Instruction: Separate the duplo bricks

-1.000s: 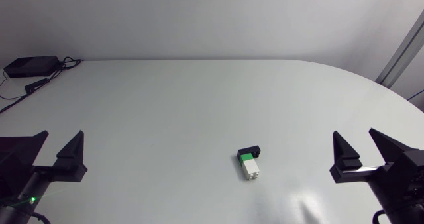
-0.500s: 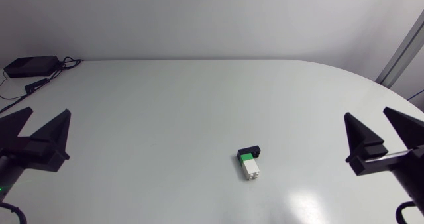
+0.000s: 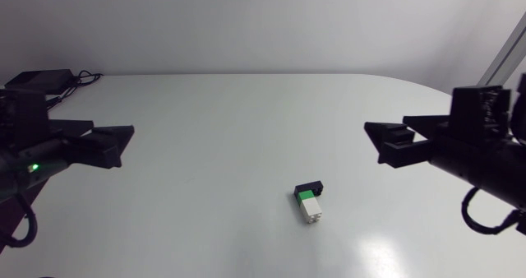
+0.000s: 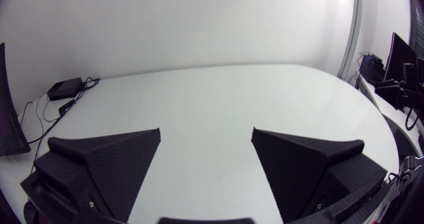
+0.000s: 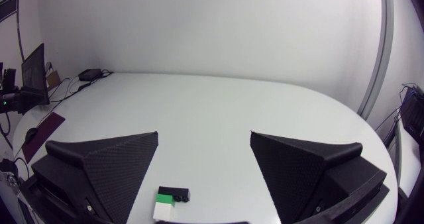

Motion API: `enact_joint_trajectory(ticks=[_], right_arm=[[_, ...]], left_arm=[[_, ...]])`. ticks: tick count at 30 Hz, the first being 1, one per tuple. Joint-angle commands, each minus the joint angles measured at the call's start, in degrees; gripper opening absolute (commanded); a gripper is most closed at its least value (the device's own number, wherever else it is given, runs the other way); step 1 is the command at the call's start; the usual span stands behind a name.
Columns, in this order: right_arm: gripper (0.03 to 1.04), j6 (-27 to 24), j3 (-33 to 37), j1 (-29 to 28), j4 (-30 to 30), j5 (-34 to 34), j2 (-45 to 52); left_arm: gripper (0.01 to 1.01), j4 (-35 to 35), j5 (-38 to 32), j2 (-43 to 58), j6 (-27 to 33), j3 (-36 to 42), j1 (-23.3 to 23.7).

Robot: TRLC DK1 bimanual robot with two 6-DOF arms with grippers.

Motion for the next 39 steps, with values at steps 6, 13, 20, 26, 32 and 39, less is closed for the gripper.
enact_joint_trajectory(ticks=[6, 13, 20, 26, 32, 39], right_arm=[[1.00, 7.7, 8.3, 5.0, -6.8, -0.7, 20.3], [1.00, 8.1, 11.1, 5.6, -13.6, -11.3, 27.7], [1.00, 5.8, 10.5, 7.4, -18.3, -13.3, 32.5], [1.00, 5.1, 11.9, 9.6, -19.1, -11.0, 37.7], [0.99, 5.7, 13.3, 14.7, -18.9, -6.6, 44.4], [0.92, 5.5, 13.7, 15.3, -17.7, -3.4, 49.0]], left_arm=[[0.859, -4.9, 0.4, 22.1, 1.5, 8.8, -1.8], [0.949, -8.0, 2.0, 30.5, 7.0, 12.1, -6.3], [0.949, -8.0, 2.1, 33.6, 8.8, 12.6, -7.5], [0.948, -7.8, 2.1, 34.3, 10.2, 12.4, -7.9], [0.949, -7.7, 2.1, 34.5, 10.4, 12.6, -7.9], [0.949, -7.6, 2.1, 34.5, 10.8, 13.0, -7.9]])
